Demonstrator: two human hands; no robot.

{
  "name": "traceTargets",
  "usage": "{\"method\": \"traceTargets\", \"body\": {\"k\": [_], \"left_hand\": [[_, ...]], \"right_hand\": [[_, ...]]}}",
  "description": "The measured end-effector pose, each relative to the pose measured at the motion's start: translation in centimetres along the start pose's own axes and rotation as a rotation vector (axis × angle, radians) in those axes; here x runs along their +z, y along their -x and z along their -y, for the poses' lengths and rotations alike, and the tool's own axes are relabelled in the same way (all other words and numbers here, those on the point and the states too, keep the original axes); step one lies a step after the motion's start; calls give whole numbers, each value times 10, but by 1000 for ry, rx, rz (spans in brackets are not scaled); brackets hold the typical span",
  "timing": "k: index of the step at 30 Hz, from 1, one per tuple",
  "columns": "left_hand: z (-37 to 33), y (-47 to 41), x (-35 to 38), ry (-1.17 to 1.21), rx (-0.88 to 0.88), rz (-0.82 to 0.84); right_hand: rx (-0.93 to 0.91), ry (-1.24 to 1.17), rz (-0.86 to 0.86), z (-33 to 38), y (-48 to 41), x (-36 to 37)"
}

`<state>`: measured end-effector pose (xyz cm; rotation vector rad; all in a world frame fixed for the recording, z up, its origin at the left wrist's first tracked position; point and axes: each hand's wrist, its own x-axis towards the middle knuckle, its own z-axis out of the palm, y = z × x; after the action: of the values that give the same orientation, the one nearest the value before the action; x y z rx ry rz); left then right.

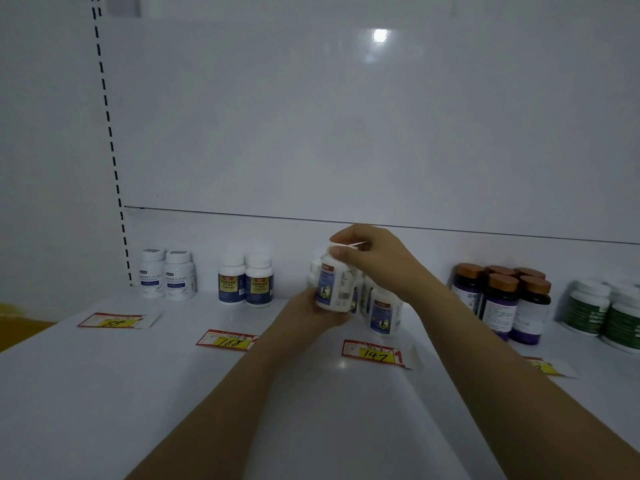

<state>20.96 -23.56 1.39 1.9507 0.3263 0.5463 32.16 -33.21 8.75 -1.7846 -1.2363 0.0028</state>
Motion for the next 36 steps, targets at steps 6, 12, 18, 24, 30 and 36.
{"method": "traceTargets", "body": {"k": [6, 12, 18, 24, 30, 36], "left_hand": [[1, -2, -3, 122, 34, 53], [4, -4, -3, 124, 54, 59], [3, -4, -2, 109, 55, 36], [3, -3, -1, 105, 69, 48], [-3, 0, -3, 157, 24, 181], [-2, -3, -3, 110, 59, 14]], "right_hand": [[25, -380, -9, -19, 8, 10], [55, -537, 14, -29, 9, 13], [69, -553, 0, -34, 11, 13], [67, -547, 7, -33, 12, 13], [42, -602, 39, -29, 12, 12], [101, -556, -29, -23, 9, 13]]}}
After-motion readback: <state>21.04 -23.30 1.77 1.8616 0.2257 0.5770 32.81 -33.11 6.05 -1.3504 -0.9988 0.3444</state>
